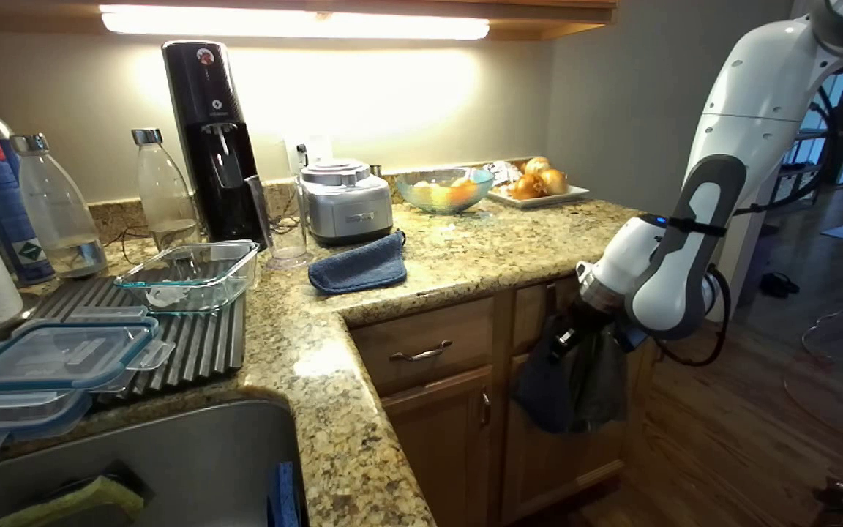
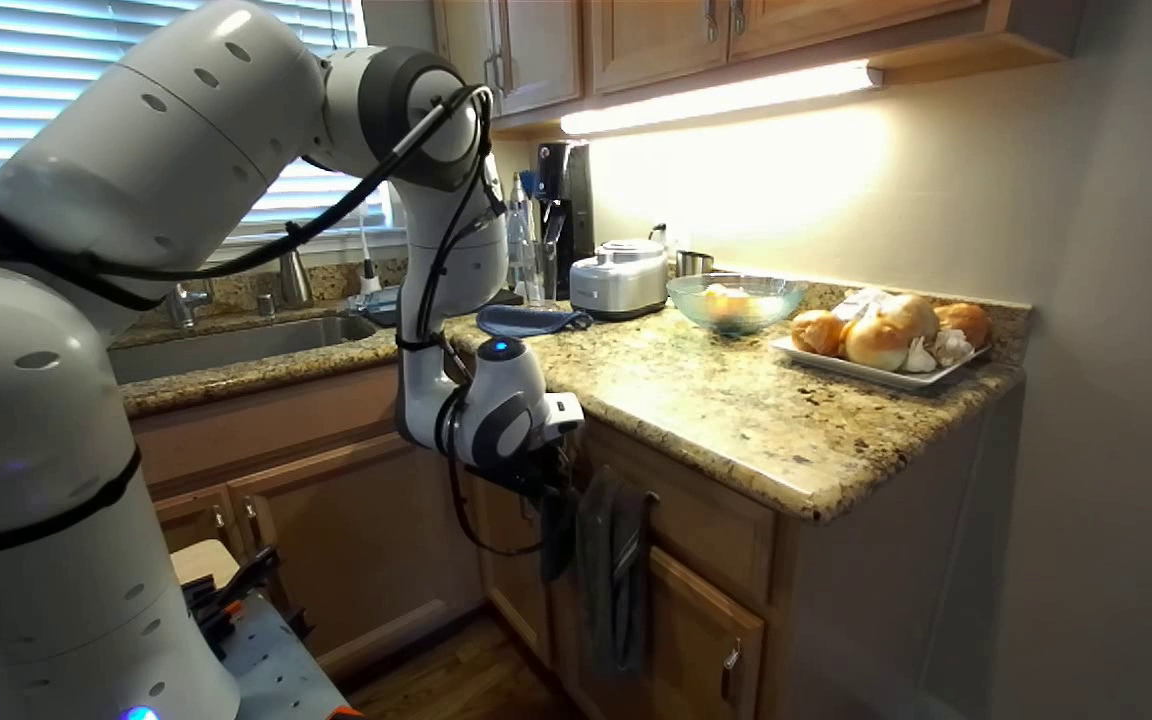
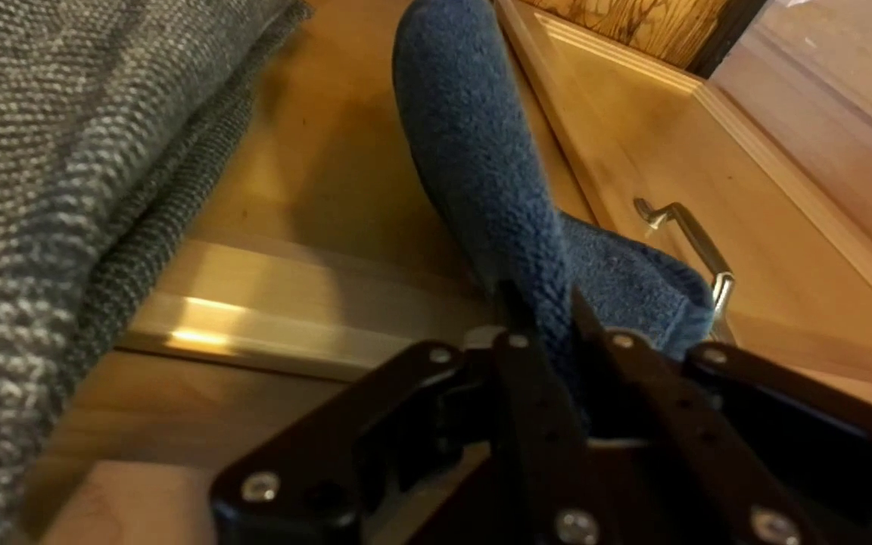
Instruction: Take the left blue towel from the hanger and put it on the counter top
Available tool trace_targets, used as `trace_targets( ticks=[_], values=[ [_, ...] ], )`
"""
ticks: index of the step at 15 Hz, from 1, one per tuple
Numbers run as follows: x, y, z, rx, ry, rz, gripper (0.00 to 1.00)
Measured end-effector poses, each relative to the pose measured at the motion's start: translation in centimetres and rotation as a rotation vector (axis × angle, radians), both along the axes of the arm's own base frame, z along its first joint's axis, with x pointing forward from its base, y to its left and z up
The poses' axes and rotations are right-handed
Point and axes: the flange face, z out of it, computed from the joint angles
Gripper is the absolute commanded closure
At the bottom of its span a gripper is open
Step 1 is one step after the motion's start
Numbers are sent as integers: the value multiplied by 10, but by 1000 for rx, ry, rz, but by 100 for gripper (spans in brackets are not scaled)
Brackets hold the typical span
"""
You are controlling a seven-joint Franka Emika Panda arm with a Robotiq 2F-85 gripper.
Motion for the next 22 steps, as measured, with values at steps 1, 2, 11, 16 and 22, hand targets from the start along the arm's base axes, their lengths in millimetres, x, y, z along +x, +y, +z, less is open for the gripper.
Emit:
trace_targets(
  ticks=[1, 2, 11, 16, 22],
  values=[
    [2, 1, 3, -1, -7, 4, 91],
    [5, 1, 9, -3, -20, 9, 91],
    [2, -2, 40, -34, -53, 38, 91],
    [-14, -9, 37, -50, -20, 26, 91],
    [-30, -1, 47, -64, -12, 42, 91]
  ],
)
